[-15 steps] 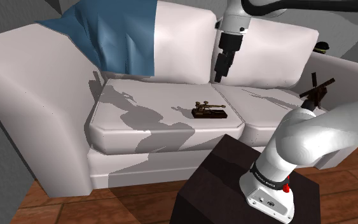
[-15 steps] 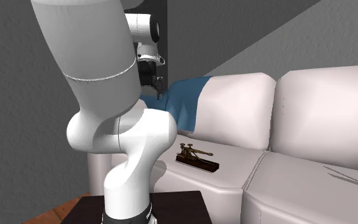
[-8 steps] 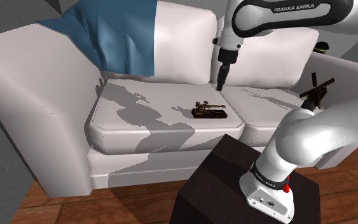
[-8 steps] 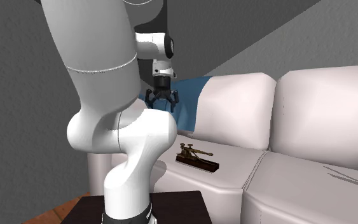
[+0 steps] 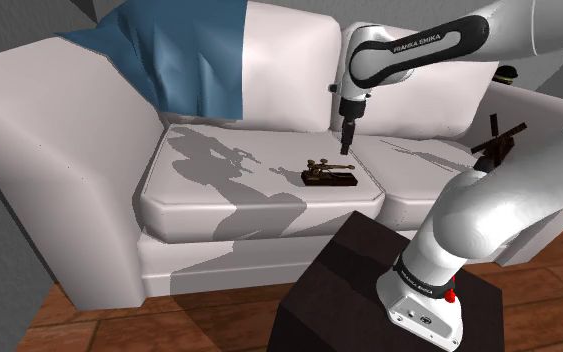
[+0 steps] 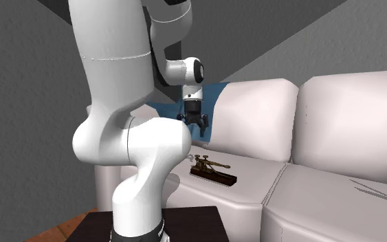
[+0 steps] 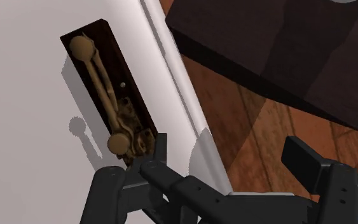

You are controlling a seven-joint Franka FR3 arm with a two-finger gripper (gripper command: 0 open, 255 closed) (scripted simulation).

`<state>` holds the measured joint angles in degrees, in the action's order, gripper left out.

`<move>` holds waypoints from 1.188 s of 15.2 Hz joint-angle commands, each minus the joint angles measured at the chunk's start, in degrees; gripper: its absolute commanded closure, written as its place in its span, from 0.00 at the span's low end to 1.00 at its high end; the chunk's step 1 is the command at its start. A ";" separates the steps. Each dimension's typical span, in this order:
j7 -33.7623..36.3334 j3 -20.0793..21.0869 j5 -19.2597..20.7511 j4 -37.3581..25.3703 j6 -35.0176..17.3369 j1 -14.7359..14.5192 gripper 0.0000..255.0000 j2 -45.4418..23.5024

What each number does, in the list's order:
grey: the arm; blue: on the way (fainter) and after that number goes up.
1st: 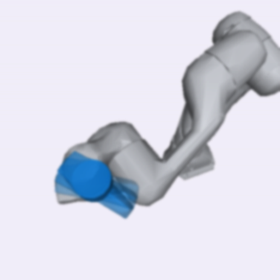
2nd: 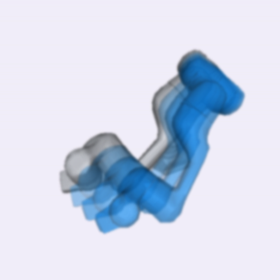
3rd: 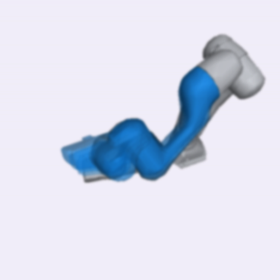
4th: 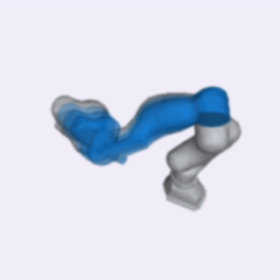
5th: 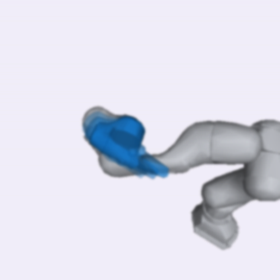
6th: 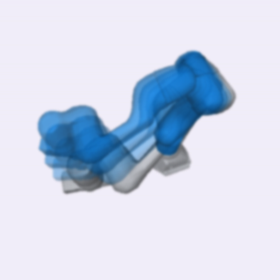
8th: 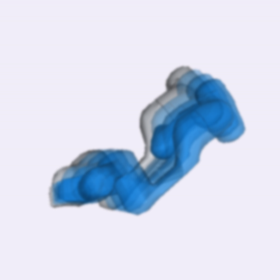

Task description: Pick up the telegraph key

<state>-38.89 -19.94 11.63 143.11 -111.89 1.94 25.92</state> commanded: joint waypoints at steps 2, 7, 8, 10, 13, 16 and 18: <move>-6.03 -3.17 0.62 -0.77 -4.71 -0.30 0.00 -5.68; -16.90 -7.87 -1.11 -4.32 -12.06 -1.01 0.00 -17.17; -19.24 -8.57 -1.93 -5.28 -13.41 -1.07 0.00 -19.67; -24.06 -9.62 -3.99 -7.43 -15.92 -1.00 0.00 -24.83; -26.89 -9.78 -5.85 -8.16 -18.66 -0.63 0.00 -28.70; -27.55 -9.66 -6.97 -7.56 -21.05 -0.48 0.00 -30.69; -28.05 -9.53 -7.79 -7.23 -22.62 -0.36 0.00 -32.07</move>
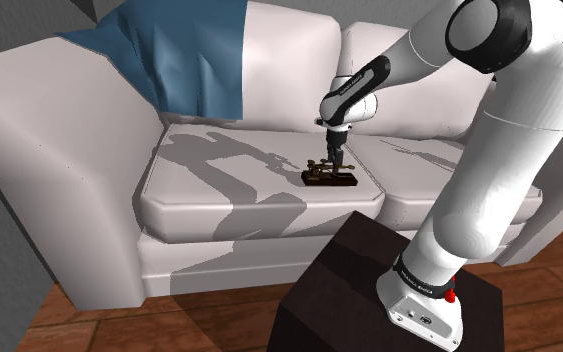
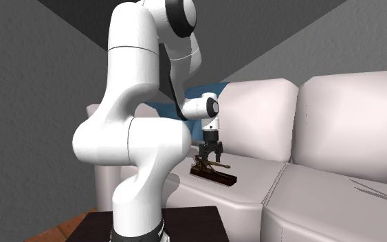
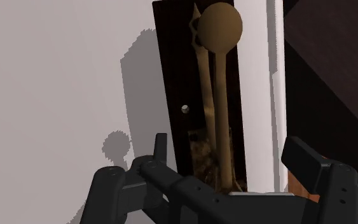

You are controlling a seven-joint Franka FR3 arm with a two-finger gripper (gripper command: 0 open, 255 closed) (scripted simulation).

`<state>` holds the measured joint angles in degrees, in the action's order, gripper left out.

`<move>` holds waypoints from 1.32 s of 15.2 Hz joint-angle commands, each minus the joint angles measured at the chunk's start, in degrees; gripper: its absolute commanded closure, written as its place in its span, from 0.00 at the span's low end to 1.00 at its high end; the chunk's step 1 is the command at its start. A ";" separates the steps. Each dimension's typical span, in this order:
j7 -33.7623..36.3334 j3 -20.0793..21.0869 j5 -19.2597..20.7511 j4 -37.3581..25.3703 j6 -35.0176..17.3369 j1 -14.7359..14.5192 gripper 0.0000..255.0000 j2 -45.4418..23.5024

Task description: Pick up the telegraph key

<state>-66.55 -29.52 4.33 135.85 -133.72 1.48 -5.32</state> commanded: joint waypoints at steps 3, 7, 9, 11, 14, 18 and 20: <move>-0.53 0.11 -0.74 0.11 -1.25 0.15 0.00 -1.23; -0.54 0.11 -0.75 0.12 -1.28 0.16 1.00 -1.26; -0.55 0.11 -0.75 0.12 -1.28 0.16 1.00 -1.26; -0.55 0.11 -0.75 0.12 -1.28 0.16 1.00 -1.26; -0.27 0.02 -0.31 -0.04 -0.47 0.07 1.00 -0.52; 0.66 -0.21 1.24 -0.78 2.70 -0.16 1.00 2.17; 1.06 -0.25 1.92 -1.23 4.30 -0.24 1.00 3.45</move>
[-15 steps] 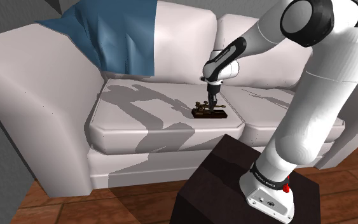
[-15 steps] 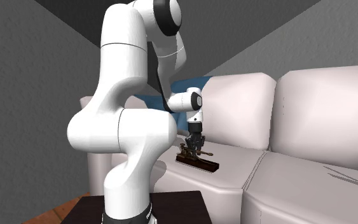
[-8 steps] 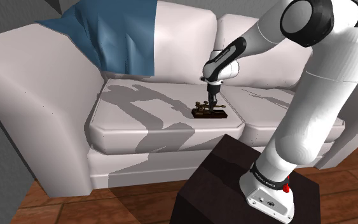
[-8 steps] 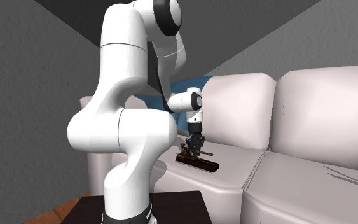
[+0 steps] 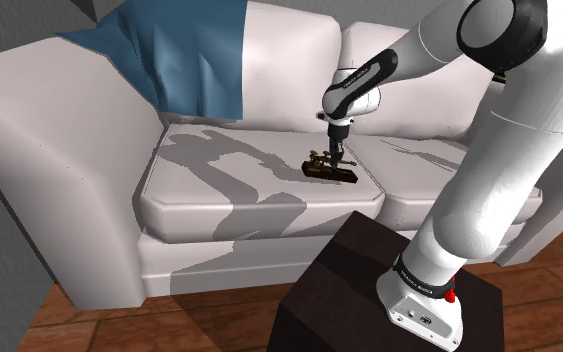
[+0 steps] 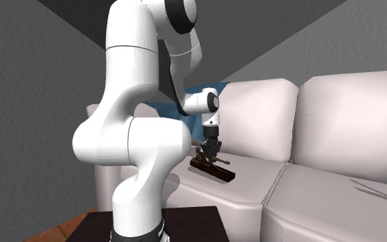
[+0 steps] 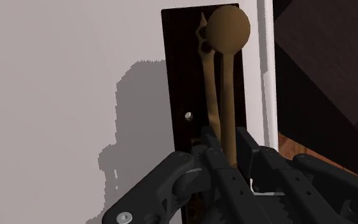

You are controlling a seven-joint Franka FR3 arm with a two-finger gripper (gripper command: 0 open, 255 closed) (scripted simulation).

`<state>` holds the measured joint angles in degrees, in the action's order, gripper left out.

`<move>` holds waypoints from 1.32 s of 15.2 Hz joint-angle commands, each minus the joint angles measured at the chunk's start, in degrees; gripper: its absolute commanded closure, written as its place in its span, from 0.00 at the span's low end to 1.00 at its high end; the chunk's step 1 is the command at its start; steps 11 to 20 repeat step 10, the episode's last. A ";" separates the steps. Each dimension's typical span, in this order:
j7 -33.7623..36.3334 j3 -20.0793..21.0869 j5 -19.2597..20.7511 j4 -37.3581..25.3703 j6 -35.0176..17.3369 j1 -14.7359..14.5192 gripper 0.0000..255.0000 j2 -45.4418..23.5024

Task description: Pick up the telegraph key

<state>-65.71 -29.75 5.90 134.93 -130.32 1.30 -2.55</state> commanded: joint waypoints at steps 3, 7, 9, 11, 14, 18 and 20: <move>0.76 0.00 1.26 -1.08 3.32 -0.14 1.00 2.50; 1.35 0.13 2.27 -2.27 6.55 -0.22 1.00 4.73; 1.49 0.18 2.52 -2.66 7.48 -0.24 1.00 5.33; 1.50 0.19 2.52 -2.65 7.48 -0.23 1.00 5.33; 1.50 0.19 2.52 -2.65 7.48 -0.23 1.00 5.33; 1.50 0.19 2.52 -2.65 7.48 -0.23 1.00 5.33; 1.50 0.19 2.52 -2.65 7.48 -0.23 1.00 5.33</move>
